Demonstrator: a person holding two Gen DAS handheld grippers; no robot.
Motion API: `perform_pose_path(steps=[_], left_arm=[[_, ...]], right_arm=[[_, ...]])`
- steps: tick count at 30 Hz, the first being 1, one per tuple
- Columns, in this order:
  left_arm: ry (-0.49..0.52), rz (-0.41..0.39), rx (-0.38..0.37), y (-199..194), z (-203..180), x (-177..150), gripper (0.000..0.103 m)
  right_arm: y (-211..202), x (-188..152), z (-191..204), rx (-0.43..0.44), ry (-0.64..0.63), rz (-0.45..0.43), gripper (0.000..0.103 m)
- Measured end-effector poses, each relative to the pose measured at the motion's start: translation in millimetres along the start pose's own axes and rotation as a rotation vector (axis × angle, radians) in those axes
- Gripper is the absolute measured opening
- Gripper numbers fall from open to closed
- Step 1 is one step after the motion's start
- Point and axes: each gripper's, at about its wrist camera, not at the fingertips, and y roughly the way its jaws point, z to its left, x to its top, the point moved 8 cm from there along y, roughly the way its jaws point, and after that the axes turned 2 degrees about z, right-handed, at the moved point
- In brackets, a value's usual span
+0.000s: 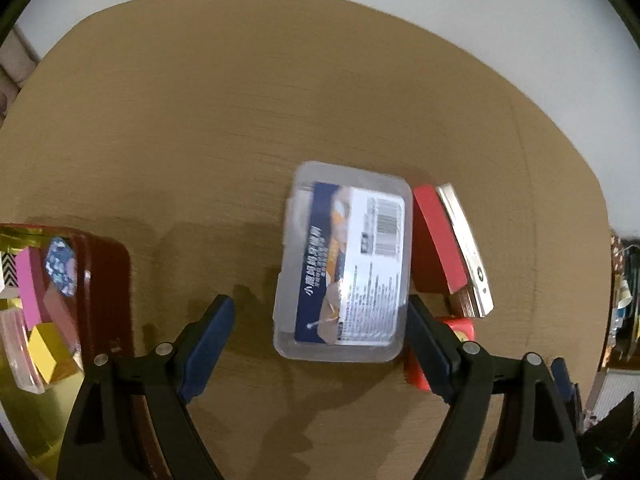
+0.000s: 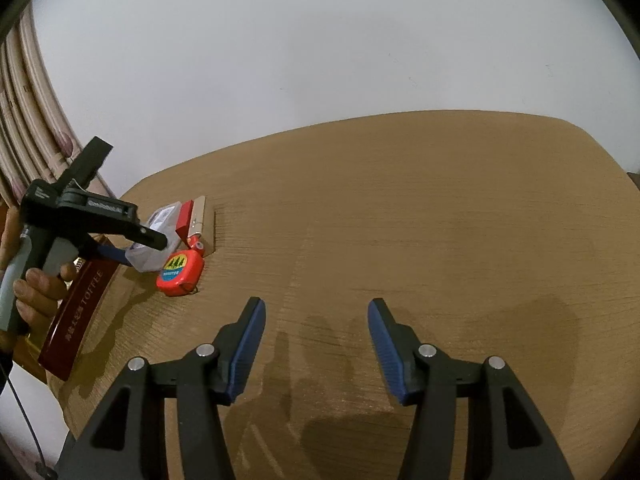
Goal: Organize rigid objects
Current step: 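Grasp the clear toothbrush box with the left gripper, then carry the clear toothbrush box into the gold tin and open the left gripper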
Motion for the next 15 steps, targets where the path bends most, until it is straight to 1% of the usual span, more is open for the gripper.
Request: perform_pose_path(steps=[4,6,8,9,10,15], left_arm=[[0.03,-0.013,0.024,-3.8,1.8,12.0,0.081],[0.06,-0.005,0.046,-0.2,-1.7,16.1,0.081],[0.086,0.0,0.071,6.8,-9.6,23.2,0.079],[0.106,0.005,0.07,10.4,-12.1,24.7,0.066],[0.12,0.013,0.069,12.8,-13.4,23.4,0.059],[0.172,-0.006,0.112,8.2,-20.8,17.1,0.058]], right_arm=[[2.6,-1.3,0.2,-0.004,-0.002,0.01,0.055],[3.4,-0.7,-0.1,-0.004,-0.002,0.013,0.055],[2.0,-0.4,-0.3,-0.005,-0.002,0.016,0.055],[3.7,-1.0,0.1,-0.007,0.0,0.018,0.055],[4.2,-1.2,0.0,-0.009,0.0,0.022,0.055],[9.2,0.0,-0.4,-0.012,0.0,0.038,0.055]])
